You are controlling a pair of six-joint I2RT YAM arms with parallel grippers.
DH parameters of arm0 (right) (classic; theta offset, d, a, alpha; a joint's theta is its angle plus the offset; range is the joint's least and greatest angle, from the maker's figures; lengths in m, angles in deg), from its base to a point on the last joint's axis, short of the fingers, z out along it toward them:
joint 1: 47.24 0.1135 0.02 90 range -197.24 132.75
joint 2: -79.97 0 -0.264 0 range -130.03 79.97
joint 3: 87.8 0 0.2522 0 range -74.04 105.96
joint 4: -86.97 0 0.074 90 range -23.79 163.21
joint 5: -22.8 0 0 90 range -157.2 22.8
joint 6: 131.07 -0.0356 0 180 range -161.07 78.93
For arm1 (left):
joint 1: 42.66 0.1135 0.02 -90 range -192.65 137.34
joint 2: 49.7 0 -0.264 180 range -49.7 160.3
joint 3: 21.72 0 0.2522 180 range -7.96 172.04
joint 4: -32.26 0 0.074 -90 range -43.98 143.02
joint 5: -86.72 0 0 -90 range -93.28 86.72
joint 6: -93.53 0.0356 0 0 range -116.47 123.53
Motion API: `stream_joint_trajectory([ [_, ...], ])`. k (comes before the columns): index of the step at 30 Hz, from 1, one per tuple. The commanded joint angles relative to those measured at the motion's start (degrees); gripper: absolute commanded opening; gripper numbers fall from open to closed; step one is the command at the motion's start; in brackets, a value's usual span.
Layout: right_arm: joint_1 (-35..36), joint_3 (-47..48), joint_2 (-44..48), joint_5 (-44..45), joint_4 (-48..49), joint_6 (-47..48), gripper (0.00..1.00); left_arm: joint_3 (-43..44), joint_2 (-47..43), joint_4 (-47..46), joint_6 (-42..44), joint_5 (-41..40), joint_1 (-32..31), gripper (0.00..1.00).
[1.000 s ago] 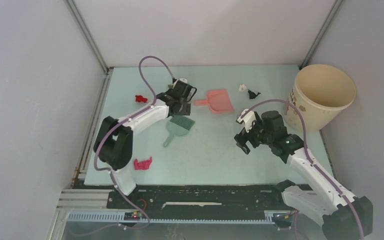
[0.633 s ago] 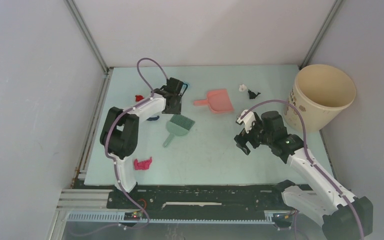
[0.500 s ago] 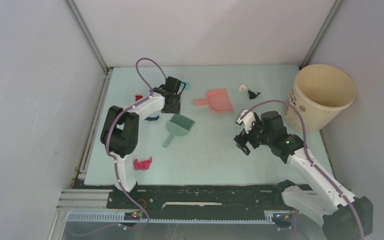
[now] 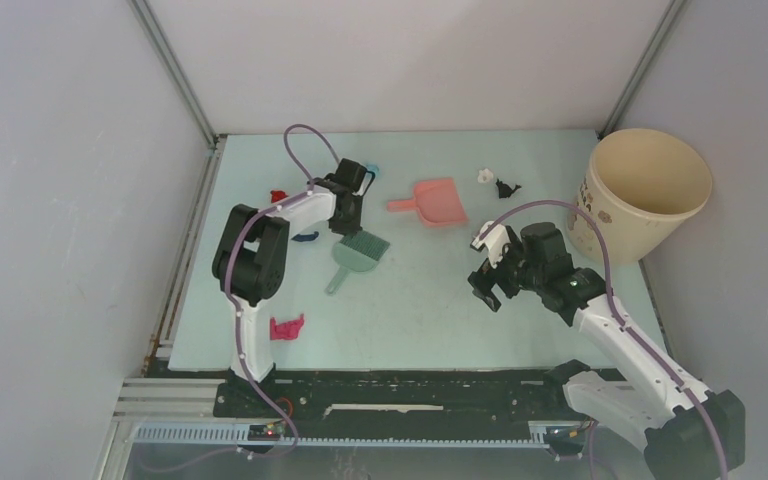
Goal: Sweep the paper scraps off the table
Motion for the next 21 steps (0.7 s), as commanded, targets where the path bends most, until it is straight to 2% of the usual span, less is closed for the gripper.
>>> stream_joint_trajectory([
  [1,0.5,0.0,-0.1,-0.7,0.3,0.8,1.0,1.9,0.1,1.2,1.1,1.1,0.1,0.15],
  [3,0.5,-0.1,-0.2,-0.6,0.2,0.9,1.0,1.6,-1.4,1.2,0.9,1.3,-0.2,0.05],
  [5,0.5,0.0,-0.1,-0.7,0.2,0.8,1.0,1.1,-3.3,1.3,0.5,1.1,-0.7,0.0],
  [10,0.5,-0.1,0.2,-1.5,0.2,0.4,1.0,-1.3,-10.4,2.9,-2.0,2.1,-2.1,0.0],
  [15,0.5,0.0,0.4,-2.8,0.4,0.1,1.0,-8.7,-20.8,1.2,-8.5,8.0,-3.8,0.0],
  [21,1.3,-0.1,-0.7,-4.7,0.6,-0.8,1.0,-22.5,-32.3,-9.4,-17.8,11.3,-6.4,0.0],
])
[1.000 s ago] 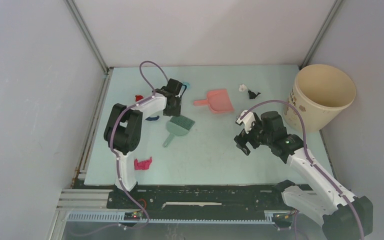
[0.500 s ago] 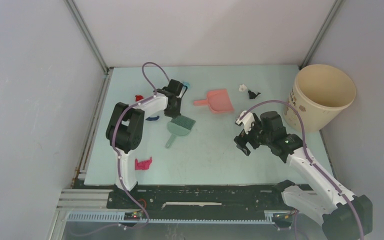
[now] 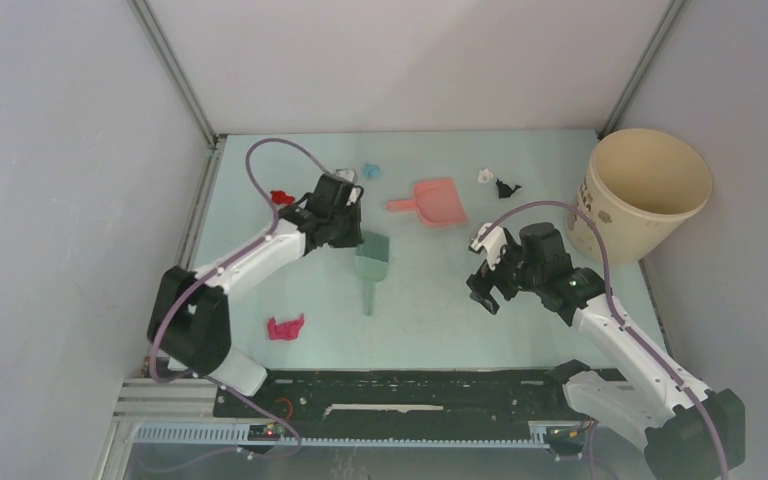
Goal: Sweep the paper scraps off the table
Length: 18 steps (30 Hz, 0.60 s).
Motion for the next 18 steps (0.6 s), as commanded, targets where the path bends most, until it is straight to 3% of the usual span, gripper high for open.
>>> stream_joint_trajectory([
  [1,1.5,0.1,-0.9,-2.0,0.8,-1.1,1.0,-9.8,-8.2,-10.0,-10.7,5.4,-1.5,0.0],
  [8,3.7,2.6,-2.5,-1.7,2.6,-5.7,1.0,-23.0,-16.0,-22.8,-29.2,9.6,-1.8,0.0],
  [13,8.6,12.3,-7.3,-3.1,-4.9,-6.4,1.0,-26.0,-19.9,-26.1,-37.8,11.3,-1.8,0.0],
  [18,15.7,18.5,-9.8,1.7,-7.3,-9.2,1.0,-29.1,-20.5,-34.2,-49.2,15.1,-1.8,0.0],
])
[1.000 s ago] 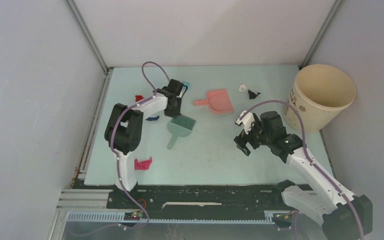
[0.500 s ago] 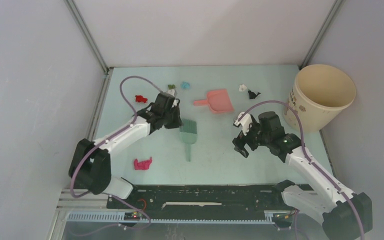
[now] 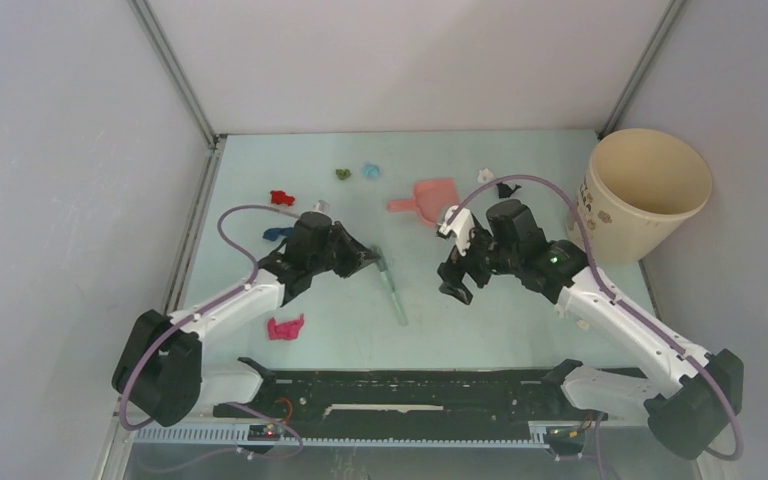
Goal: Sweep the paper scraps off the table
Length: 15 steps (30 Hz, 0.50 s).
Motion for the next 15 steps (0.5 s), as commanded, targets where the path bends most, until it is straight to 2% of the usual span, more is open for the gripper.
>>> stream_joint_trajectory([
  [1,6.8,4.8,-0.9,4.0,-2.3,-3.6,1.0,-2.5,-1.5,-12.1,-15.2,4.5,-0.3,0.0],
  [6,11.4,5.4,-3.3,6.3,-2.0,-4.8,1.0,-7.0,4.3,-26.4,-31.3,9.3,-1.2,0.0],
  [9,13.1,5.5,-5.4,9.1,-0.4,-4.8,1.0,-8.2,6.6,-34.1,-38.0,10.0,-2.4,0.0],
  [15,13.9,5.2,-9.7,10.4,4.1,-2.3,0.97,-7.9,7.1,-36.2,-40.9,10.0,-3.7,0.0],
])
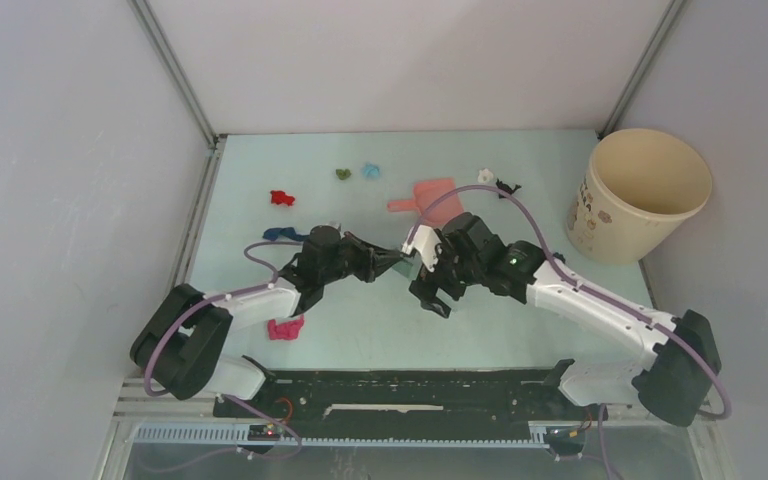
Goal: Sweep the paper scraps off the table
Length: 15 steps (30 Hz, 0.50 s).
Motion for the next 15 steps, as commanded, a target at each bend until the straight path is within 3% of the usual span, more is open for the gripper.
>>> stream_joint_trajectory([
  [1,0.7,0.6,-1.9,2.6,5.9,2.1,0.96,0.9,-0.7,-8.3,-6.6,1.9,-0.9,0.0],
  [11,-1.1,-1.5,-5.5,3.2,12.5,1.7,0.83,1.6,-1.1,-9.4,-7.5,3.5,-2.2,0.0],
  [13,-2.1,-1.5,-5.8,1.7,12.6,1.5,0.74,1.6,-0.9,-9.7,-7.5,3.7,-2.2,0.0],
  [15,-3.1,-1.5,-6.1,0.0,12.4,1.6,0.58,1.7,-0.6,-10.2,-7.3,4.2,-2.3,0.0],
])
